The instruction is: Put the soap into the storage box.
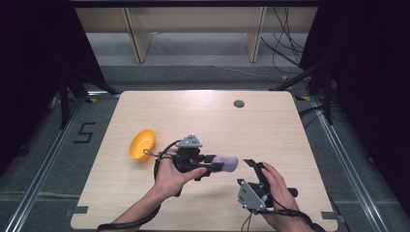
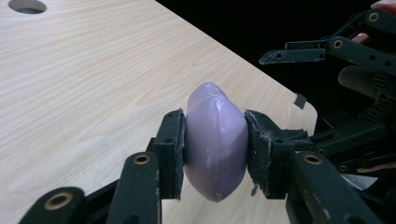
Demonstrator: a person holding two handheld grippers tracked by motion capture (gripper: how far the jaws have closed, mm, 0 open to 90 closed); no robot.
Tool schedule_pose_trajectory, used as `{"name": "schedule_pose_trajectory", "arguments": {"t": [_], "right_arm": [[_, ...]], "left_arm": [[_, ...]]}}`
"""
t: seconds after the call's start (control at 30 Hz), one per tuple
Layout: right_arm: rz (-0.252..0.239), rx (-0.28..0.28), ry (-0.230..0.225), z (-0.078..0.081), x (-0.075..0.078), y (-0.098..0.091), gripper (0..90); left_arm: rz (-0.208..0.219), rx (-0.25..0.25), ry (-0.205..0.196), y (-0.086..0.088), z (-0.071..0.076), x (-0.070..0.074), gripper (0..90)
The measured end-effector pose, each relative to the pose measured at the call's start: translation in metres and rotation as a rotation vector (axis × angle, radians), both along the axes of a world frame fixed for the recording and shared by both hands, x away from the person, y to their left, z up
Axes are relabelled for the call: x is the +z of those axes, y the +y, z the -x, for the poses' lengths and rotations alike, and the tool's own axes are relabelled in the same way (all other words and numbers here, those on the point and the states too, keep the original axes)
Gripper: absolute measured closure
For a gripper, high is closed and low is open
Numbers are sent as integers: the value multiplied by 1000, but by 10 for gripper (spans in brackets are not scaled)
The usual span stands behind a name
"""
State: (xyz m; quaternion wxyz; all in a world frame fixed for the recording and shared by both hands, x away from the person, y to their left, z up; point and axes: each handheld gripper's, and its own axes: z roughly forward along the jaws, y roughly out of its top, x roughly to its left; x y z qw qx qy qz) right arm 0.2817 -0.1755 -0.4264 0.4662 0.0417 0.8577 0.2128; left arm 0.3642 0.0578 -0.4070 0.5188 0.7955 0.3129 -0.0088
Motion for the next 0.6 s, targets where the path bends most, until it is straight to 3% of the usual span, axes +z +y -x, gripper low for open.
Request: {"name": "schedule_pose_trajectory", "arguments": {"t": [0.1, 0.13, 0.23, 0.27, 0.3, 0.5, 0.6], "right_arm": [[12, 18, -2, -2, 0, -2, 322], [-11, -12, 10, 0, -1, -2, 322], [4, 1, 11, -2, -1, -3, 322], [-11, -18, 18, -1, -2, -3, 323], [15, 3, 3, -3, -1, -4, 323], [-18, -23, 25, -1, -2, -4, 323], [-1, -9, 17, -3, -2, -5, 323]], "left_arm": [[-1, 11, -11, 6, 1, 2, 589], [-9, 11, -20, 8, 1, 2, 589], [-5, 17, -27, 13, 2, 3, 589], [-5, 17, -27, 13, 2, 3, 589], [-6, 35, -36, 16, 3, 3, 589], [-6, 46, -32, 28, 3, 5, 589], [-6, 58, -35, 35, 4, 6, 589]]}}
